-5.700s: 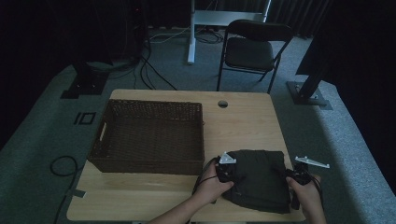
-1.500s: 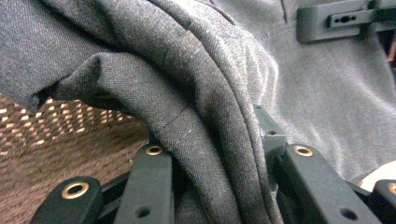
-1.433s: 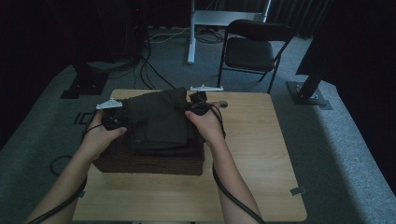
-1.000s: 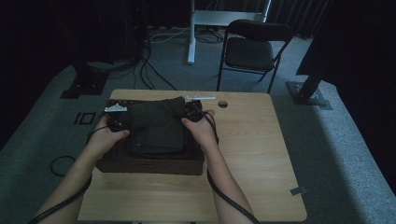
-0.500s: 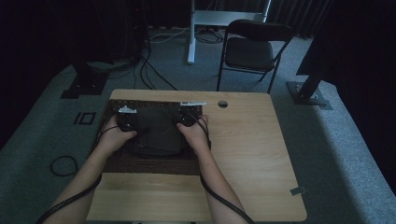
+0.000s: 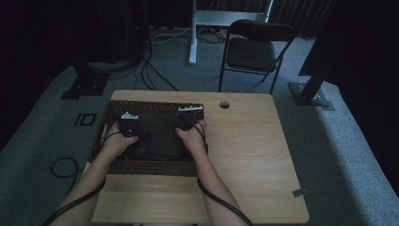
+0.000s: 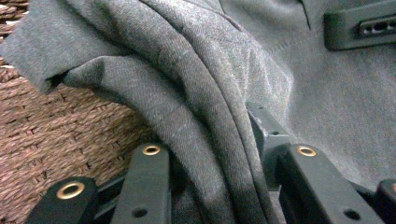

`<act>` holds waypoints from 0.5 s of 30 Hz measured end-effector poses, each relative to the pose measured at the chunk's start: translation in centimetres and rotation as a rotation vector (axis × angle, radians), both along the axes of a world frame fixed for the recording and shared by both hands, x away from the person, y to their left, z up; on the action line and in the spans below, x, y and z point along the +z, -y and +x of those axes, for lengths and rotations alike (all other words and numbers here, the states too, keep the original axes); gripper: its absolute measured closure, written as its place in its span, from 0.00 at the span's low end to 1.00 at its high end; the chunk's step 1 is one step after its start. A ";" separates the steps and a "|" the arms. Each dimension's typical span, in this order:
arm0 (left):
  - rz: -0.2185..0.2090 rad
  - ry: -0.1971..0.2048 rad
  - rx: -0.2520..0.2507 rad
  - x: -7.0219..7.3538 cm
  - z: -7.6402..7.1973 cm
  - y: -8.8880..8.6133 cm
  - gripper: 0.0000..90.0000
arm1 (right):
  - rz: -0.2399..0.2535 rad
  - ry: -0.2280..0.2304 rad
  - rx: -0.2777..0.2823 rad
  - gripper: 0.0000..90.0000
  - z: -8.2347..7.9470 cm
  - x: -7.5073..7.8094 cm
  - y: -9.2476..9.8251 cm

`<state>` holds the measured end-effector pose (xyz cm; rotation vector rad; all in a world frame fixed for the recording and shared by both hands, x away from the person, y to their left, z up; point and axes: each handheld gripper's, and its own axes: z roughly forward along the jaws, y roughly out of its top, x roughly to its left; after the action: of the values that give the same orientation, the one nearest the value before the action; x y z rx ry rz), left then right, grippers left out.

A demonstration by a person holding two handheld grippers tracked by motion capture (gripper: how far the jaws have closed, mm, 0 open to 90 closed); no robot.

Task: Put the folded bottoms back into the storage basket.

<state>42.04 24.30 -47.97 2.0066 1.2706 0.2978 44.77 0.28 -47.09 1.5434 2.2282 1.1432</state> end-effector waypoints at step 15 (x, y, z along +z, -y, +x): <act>0.019 0.038 0.060 -2.0 0.4 -0.7 0.43 | -0.113 0.026 0.018 0.45 0.6 -1.3 -0.5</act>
<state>42.44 25.02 -49.93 1.9724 1.3100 0.3769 45.36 0.74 -48.35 1.4591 2.2523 1.0168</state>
